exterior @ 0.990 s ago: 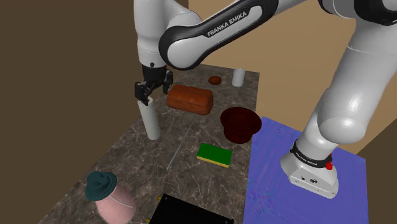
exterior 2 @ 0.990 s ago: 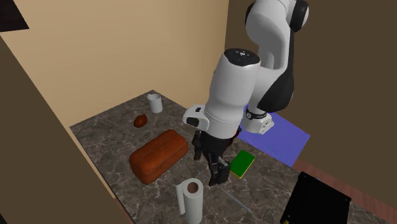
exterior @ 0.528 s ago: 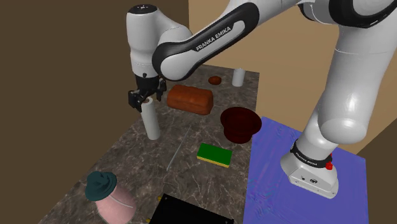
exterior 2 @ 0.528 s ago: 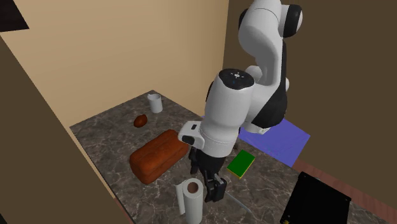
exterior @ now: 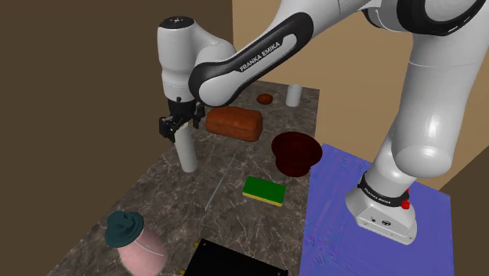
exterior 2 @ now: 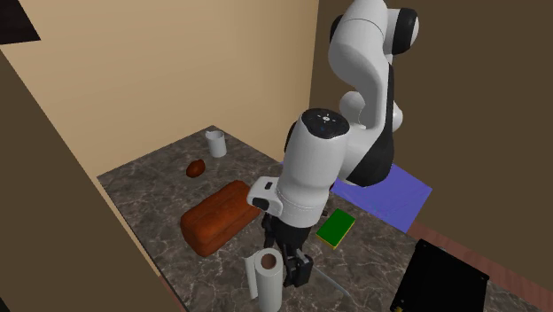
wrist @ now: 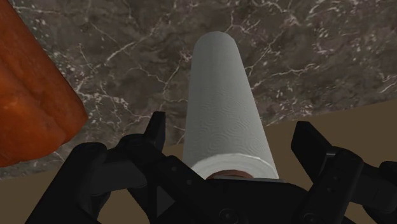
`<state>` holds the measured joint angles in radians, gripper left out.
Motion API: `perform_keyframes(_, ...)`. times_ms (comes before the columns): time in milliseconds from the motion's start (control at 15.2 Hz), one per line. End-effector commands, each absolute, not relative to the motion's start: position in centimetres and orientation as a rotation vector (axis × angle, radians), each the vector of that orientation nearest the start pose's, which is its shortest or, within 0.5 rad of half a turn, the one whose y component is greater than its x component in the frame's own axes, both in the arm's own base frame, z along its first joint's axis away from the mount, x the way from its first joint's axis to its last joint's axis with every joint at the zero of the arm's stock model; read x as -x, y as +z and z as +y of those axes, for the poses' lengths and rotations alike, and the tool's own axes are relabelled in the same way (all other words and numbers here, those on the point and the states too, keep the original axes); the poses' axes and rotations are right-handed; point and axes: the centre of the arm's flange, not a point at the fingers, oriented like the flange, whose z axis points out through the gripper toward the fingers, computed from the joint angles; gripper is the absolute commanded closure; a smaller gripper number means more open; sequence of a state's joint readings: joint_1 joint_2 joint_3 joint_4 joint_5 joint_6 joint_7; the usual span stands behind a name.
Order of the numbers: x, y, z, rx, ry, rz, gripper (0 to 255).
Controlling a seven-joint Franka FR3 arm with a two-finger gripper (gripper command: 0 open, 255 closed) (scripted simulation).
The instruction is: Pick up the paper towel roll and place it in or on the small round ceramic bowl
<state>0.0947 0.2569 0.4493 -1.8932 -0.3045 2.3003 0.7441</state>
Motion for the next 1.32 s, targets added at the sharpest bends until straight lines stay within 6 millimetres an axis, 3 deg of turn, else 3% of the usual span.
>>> perform_keyframes(0, -54.9, 39.9, 30.7, 3.12, -0.355, 0.062, 0)
perform_keyframes(66, -54.9, 39.9, 30.7, 3.12, -0.355, 0.062, 0)
perform_keyframes(132, -54.9, 39.9, 30.7, 3.12, -0.355, 0.062, 255)
perform_keyframes(726, -54.9, 39.9, 30.7, 3.12, -0.355, 0.062, 255)
perform_keyframes(1254, -54.9, 44.1, 30.7, 3.12, -0.355, 0.062, 255)
